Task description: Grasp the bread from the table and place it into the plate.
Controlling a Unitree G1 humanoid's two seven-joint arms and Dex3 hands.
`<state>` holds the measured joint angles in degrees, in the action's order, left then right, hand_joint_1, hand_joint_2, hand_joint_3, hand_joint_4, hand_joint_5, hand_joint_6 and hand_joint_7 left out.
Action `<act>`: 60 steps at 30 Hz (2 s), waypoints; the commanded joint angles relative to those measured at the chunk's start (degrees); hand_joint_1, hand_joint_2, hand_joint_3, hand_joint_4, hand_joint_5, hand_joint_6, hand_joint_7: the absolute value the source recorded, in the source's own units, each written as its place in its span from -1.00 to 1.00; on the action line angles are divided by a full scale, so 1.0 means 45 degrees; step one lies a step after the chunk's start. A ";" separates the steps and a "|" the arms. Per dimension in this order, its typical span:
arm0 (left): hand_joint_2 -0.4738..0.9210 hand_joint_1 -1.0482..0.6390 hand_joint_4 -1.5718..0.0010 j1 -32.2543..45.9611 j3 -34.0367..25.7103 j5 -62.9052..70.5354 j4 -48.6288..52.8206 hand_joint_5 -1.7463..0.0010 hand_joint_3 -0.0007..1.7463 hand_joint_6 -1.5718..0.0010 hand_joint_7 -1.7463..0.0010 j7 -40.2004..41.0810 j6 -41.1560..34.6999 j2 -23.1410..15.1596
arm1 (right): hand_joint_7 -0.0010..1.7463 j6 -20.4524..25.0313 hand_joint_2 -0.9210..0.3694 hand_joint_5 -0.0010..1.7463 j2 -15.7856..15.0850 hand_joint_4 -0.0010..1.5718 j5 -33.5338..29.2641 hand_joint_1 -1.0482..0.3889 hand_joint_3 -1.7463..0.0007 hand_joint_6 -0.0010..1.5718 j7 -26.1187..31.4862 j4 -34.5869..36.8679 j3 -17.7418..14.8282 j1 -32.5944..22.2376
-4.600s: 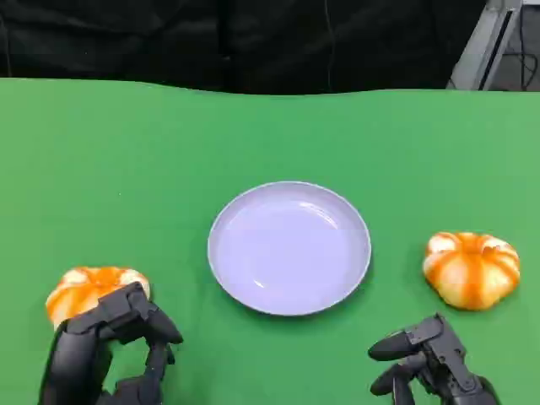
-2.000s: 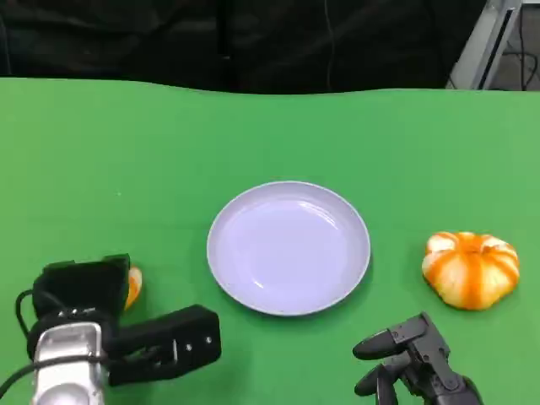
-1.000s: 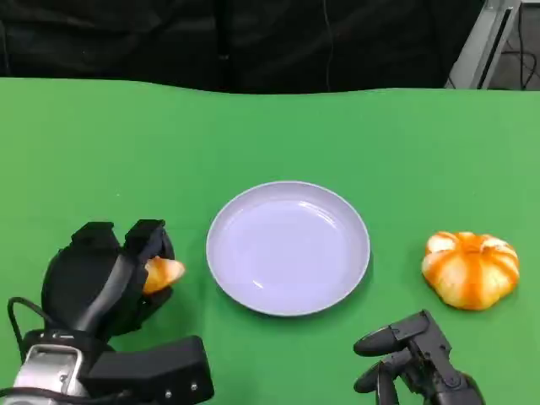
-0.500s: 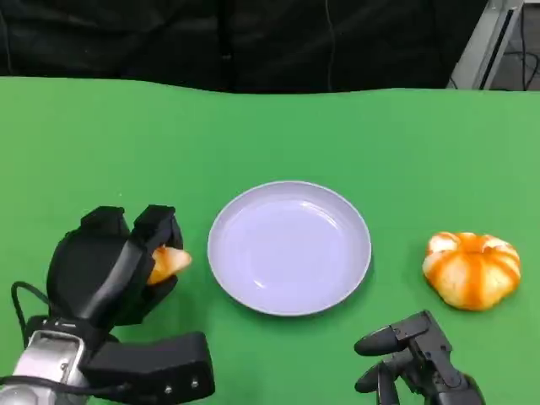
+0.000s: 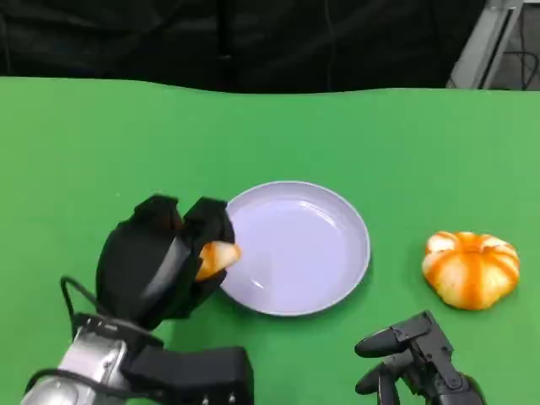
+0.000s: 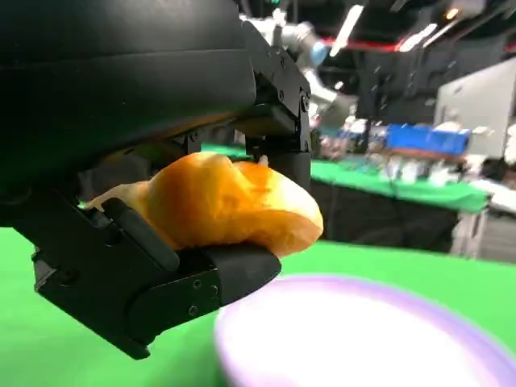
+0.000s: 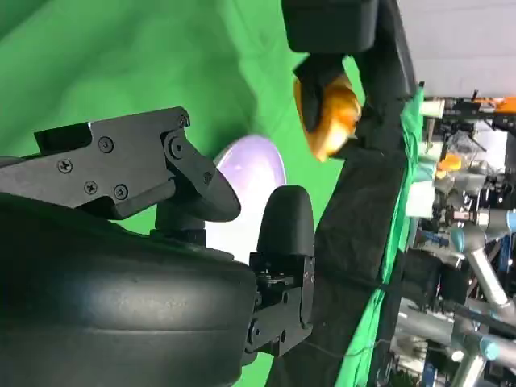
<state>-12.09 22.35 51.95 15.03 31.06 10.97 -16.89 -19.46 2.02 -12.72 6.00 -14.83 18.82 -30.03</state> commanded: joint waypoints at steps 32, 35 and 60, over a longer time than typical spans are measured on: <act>0.96 -0.19 0.68 -0.4562 0.1973 -0.0914 0.4113 -0.05 -0.77 0.56 0.67 -0.3016 -0.1274 0.3272 | 1.00 -0.0037 -1.00 1.00 0.0002 -0.86 0.0017 0.36 -0.13 -1.00 0.0070 -0.0244 0.0254 -0.0261; 1.00 -0.20 0.72 -0.4490 0.1993 -0.0955 0.3856 -0.01 -0.84 0.58 0.74 -0.3291 -0.1455 0.3235 | 1.00 -0.0040 -1.00 1.00 -0.0008 -0.86 0.0017 0.36 -0.13 -1.00 0.0084 -0.0241 0.0260 -0.0256; 1.00 -0.79 0.76 -0.2023 0.0238 -0.3767 -0.0626 0.85 -0.60 0.91 0.96 -0.8341 -0.1340 0.0487 | 1.00 0.0152 -1.00 1.00 -0.0087 -0.85 0.0108 0.35 -0.14 -1.00 -0.0038 -0.0332 0.0113 -0.0212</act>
<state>-24.92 26.78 37.45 14.63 -11.37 -0.17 -12.45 -18.51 2.02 -12.40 5.77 -15.74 19.60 -30.80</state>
